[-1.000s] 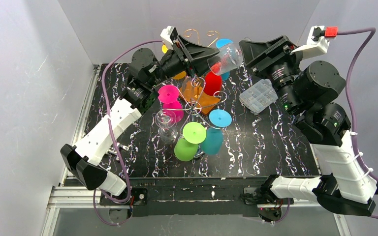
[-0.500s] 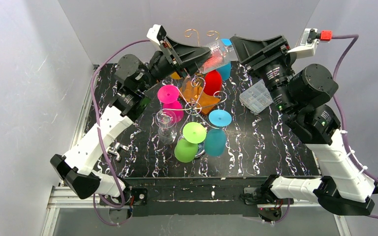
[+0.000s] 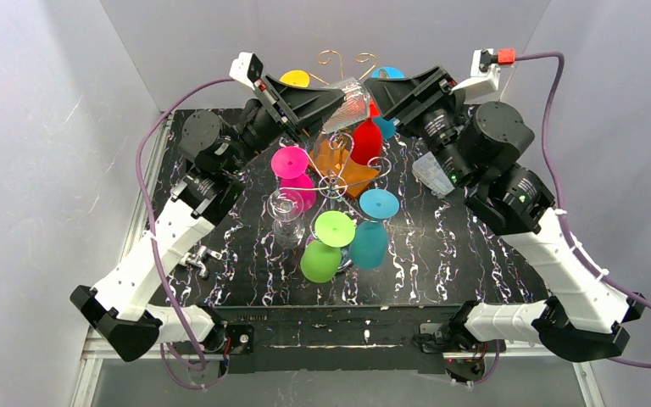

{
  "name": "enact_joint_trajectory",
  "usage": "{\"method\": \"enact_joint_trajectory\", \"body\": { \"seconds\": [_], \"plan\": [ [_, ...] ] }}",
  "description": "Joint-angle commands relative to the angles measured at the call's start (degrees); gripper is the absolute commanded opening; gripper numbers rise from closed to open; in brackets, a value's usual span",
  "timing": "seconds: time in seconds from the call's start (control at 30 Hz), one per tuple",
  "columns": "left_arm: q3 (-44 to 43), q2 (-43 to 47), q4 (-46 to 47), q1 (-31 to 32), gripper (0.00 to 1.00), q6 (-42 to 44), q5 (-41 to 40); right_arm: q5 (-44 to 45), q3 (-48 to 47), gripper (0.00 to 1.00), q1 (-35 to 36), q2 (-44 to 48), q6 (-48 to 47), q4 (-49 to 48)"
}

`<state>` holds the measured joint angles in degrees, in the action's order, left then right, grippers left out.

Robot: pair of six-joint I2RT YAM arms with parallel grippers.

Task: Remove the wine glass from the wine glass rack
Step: Place the wine glass at the center of the board.

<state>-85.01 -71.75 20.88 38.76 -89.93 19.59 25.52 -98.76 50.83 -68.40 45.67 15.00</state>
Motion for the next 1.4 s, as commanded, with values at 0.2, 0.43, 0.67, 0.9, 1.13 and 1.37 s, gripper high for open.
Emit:
{"method": "enact_joint_trajectory", "body": {
  "seconds": [0.2, 0.43, 0.67, 0.9, 1.13, 1.37],
  "plan": [
    [-2.5, 6.2, -6.8, 1.5, 0.0, 10.8, -1.7, -6.1, -1.8, 0.54, 0.6, -4.0, -2.8, 2.0],
    [-5.4, 6.6, -11.3, 1.5, 0.0, 16.1, -3.7, -8.2, -4.3, 0.75, 0.6, -5.9, -6.1, 3.5],
    [-7.9, 6.6, -15.5, 1.5, 0.0, 19.9, -6.3, -8.9, -3.6, 0.88, 0.6, -5.1, -7.6, 2.8],
    [-12.0, 6.4, -23.1, 1.5, 0.0, 27.0, -11.1, -7.6, -5.0, 0.97, 0.6, -4.8, -10.1, 4.2],
    [-17.6, 5.6, -32.6, 1.5, 0.0, 35.1, -17.0, -7.2, -4.6, 0.98, 0.6, -4.0, -12.5, 3.8],
    [-20.9, 5.3, -40.6, 1.5, 0.0, 43.2, -25.9, -7.5, -4.8, 0.98, 0.6, -3.5, -15.5, 4.0]
  ]
}}
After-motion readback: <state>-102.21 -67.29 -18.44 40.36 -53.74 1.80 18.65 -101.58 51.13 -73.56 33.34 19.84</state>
